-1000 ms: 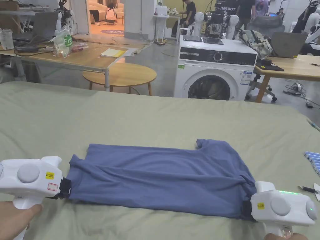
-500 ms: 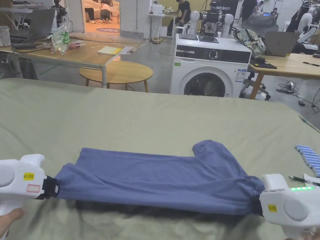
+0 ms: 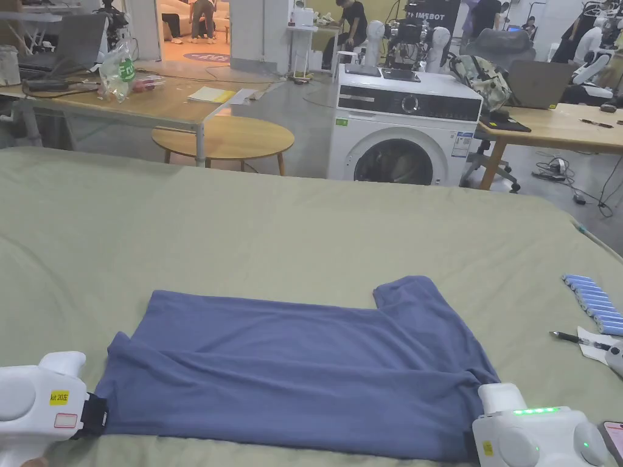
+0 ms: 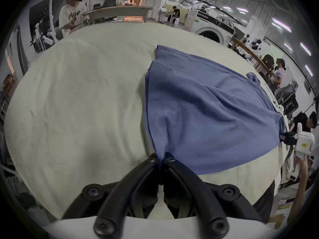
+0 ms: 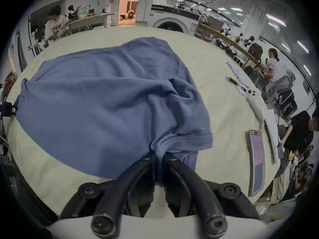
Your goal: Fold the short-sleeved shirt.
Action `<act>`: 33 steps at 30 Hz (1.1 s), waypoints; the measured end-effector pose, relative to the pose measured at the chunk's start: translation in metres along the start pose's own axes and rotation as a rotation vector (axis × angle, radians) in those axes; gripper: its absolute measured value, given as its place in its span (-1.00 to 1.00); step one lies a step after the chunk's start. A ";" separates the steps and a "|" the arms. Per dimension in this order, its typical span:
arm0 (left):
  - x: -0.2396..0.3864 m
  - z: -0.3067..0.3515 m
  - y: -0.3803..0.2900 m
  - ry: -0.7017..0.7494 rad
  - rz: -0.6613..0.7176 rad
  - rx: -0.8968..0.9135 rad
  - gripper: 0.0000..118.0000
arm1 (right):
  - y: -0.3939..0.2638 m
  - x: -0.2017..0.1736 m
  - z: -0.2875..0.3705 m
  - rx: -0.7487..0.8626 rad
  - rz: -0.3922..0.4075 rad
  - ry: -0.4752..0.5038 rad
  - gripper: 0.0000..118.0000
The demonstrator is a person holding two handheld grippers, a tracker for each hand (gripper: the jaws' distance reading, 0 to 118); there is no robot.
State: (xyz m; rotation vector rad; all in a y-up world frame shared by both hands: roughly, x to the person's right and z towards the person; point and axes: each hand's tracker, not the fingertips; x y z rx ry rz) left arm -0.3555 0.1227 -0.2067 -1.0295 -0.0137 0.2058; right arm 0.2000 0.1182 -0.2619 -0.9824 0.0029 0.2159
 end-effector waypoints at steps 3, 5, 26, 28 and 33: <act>0.008 0.015 0.004 0.012 -0.003 0.051 -0.45 | 0.006 0.002 0.025 0.083 -0.039 -0.037 -0.09; 0.016 0.026 0.010 -0.002 -0.012 0.122 -0.26 | 0.014 0.003 0.046 0.203 -0.081 -0.027 -0.02; 0.082 0.062 0.059 0.079 -0.138 0.754 -1.00 | 0.072 -0.083 0.081 0.800 -0.169 -0.008 -1.00; 0.071 0.050 0.075 0.081 -0.111 0.669 -1.00 | 0.077 -0.085 0.077 0.783 -0.156 0.022 -1.00; 0.033 0.006 0.141 0.026 -0.065 0.387 -1.00 | 0.096 -0.086 0.062 0.695 -0.098 0.113 -1.00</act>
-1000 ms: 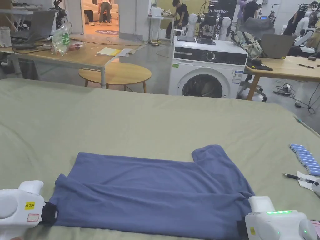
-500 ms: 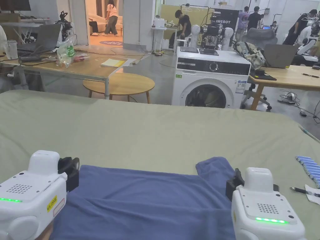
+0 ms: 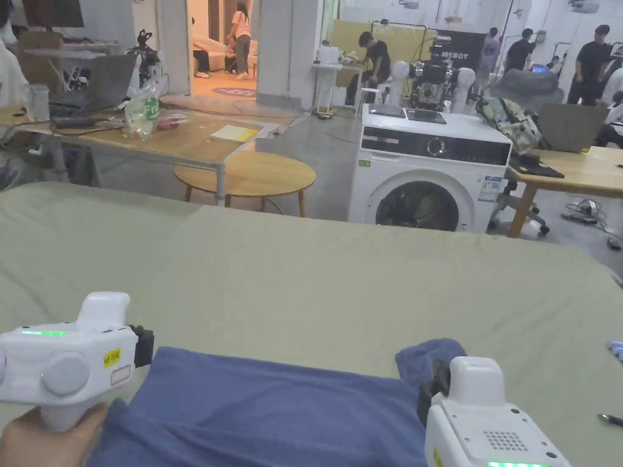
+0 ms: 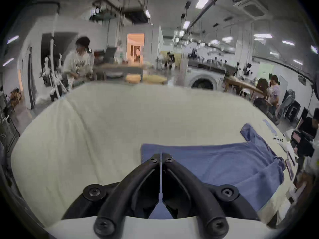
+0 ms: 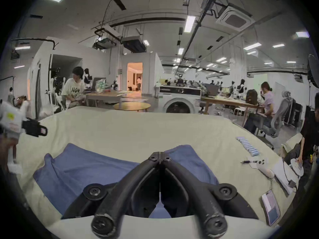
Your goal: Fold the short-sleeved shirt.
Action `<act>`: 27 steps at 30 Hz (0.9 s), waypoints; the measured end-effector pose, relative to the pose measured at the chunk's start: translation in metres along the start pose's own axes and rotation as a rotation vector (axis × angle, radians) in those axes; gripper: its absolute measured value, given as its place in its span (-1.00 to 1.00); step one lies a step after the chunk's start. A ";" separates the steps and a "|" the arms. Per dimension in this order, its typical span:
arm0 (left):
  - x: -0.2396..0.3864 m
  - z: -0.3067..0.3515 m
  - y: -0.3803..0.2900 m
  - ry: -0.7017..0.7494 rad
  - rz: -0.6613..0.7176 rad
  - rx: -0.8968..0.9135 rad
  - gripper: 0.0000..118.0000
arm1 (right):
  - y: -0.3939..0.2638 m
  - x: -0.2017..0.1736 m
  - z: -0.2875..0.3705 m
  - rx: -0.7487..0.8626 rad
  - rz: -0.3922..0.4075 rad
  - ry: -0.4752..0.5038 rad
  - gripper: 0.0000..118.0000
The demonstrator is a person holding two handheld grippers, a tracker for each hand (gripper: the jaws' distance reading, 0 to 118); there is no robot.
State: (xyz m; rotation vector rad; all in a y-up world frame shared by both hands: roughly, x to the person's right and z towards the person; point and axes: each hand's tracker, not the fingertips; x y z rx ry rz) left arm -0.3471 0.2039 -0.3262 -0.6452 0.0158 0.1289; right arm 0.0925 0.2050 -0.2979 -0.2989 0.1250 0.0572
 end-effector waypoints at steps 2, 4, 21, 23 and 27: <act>-0.008 -0.028 0.019 0.010 -0.001 -0.118 -1.00 | 0.000 0.001 -0.011 -0.043 -0.007 0.016 -1.00; -0.020 -0.058 0.033 -0.022 0.036 -0.213 -0.85 | -0.002 0.004 -0.021 -0.064 -0.014 0.024 -1.00; -0.015 -0.177 0.049 0.072 -0.054 -0.494 -0.18 | -0.030 0.029 -0.041 -0.195 0.046 -0.034 -1.00; -0.016 -0.172 0.049 0.040 -0.057 -0.477 -0.61 | -0.029 0.034 -0.043 -0.202 0.048 -0.043 -1.00; -0.014 -0.166 0.043 0.024 -0.062 -0.443 -1.00 | -0.019 0.051 -0.054 -0.231 0.001 -0.044 -1.00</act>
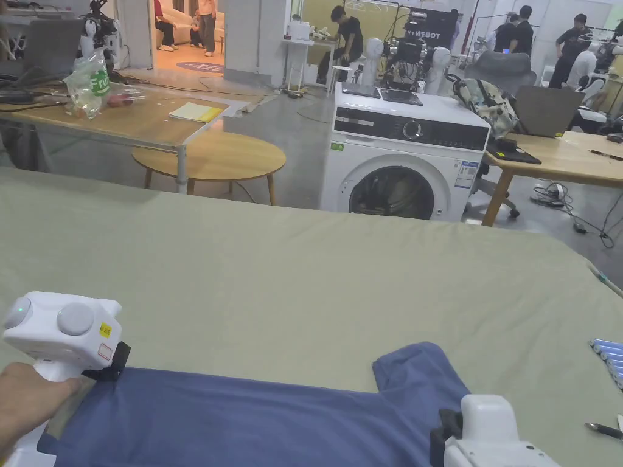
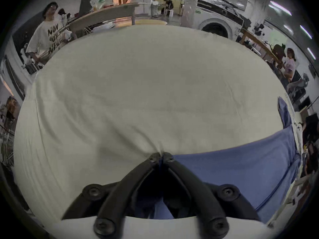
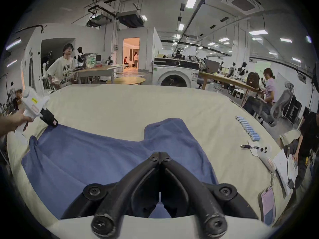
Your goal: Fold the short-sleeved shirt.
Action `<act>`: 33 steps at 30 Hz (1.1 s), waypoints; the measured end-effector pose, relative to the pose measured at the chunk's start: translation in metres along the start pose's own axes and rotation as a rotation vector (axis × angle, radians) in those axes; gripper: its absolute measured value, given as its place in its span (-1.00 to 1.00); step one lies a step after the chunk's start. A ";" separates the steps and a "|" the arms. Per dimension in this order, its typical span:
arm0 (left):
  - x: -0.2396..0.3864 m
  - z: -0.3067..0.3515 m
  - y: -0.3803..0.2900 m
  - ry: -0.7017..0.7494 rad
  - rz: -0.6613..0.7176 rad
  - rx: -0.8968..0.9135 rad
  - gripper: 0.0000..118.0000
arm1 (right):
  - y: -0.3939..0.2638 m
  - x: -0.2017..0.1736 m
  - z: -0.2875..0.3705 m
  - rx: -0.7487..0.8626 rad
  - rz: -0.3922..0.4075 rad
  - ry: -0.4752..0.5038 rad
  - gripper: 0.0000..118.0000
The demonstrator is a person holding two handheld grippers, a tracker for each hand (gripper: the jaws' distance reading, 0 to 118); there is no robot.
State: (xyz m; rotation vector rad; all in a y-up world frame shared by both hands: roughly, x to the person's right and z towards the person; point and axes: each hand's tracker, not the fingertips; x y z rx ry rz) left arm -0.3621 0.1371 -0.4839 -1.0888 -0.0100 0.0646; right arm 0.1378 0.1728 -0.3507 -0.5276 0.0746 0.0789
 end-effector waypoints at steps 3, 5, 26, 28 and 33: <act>0.000 0.013 -0.007 -0.015 -0.014 0.048 -1.00 | 0.021 0.020 -0.022 -0.095 -0.039 0.007 -0.87; 0.001 0.026 -0.013 -0.059 0.004 0.083 -1.00 | 0.039 0.036 -0.044 -0.157 -0.062 0.016 -0.67; 0.000 0.087 -0.075 -0.100 0.078 0.271 -1.00 | 0.049 0.083 -0.198 -0.498 -0.086 0.054 -1.00; 0.001 0.089 -0.074 -0.095 0.070 0.272 -1.00 | 0.049 0.082 -0.187 -0.452 -0.052 0.060 -1.00; -0.003 0.099 -0.072 -0.100 0.068 0.287 -1.00 | 0.058 0.092 -0.142 -0.375 -0.103 0.079 -1.00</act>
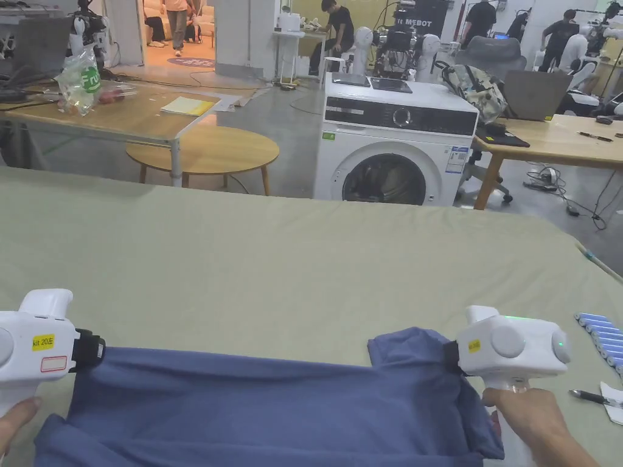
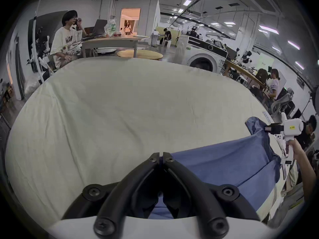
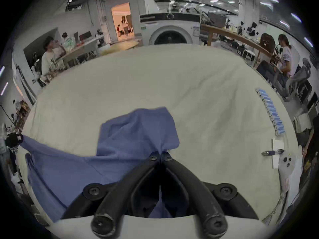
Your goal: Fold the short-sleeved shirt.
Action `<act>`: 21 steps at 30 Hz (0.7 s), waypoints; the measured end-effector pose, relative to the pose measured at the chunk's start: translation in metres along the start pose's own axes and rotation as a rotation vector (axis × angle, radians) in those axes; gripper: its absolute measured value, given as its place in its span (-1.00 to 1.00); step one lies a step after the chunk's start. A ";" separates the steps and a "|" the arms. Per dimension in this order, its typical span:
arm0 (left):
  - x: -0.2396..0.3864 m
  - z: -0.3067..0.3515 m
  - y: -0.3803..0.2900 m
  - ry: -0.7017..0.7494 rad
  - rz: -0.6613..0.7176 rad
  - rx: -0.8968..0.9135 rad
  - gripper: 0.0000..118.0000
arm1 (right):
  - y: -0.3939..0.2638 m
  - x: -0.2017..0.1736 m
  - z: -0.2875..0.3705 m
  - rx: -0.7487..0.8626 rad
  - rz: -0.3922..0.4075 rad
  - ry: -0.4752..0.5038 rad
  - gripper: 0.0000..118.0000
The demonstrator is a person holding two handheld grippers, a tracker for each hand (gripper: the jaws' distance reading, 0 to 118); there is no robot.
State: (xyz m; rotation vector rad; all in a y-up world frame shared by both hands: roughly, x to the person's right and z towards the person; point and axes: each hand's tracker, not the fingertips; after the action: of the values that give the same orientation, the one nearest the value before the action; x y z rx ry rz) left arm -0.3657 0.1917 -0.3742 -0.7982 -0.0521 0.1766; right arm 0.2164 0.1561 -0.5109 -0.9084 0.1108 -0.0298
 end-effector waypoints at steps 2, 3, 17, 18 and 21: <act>0.001 0.008 -0.002 0.003 -0.007 0.007 -1.00 | -0.006 0.005 0.027 0.056 0.010 0.017 -1.00; 0.000 0.013 -0.003 0.000 -0.008 0.012 -1.00 | -0.011 0.005 0.039 0.064 0.010 0.010 -1.00; -0.006 0.101 -0.056 -0.041 -0.014 0.067 -1.00 | -0.109 -0.001 0.183 0.153 0.061 -0.029 -1.00; -0.007 0.102 -0.062 -0.043 -0.013 0.058 -1.00 | -0.117 -0.002 0.188 0.145 0.064 -0.030 -1.00; -0.011 0.102 -0.084 -0.039 -0.009 0.014 -1.00 | -0.142 -0.006 0.192 0.075 0.097 -0.038 -1.00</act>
State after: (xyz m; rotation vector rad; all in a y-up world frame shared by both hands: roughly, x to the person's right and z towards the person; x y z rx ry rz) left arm -0.3761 0.2046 -0.2427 -0.7808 -0.0915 0.1844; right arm 0.2339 0.2203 -0.2816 -0.8273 0.1177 0.0724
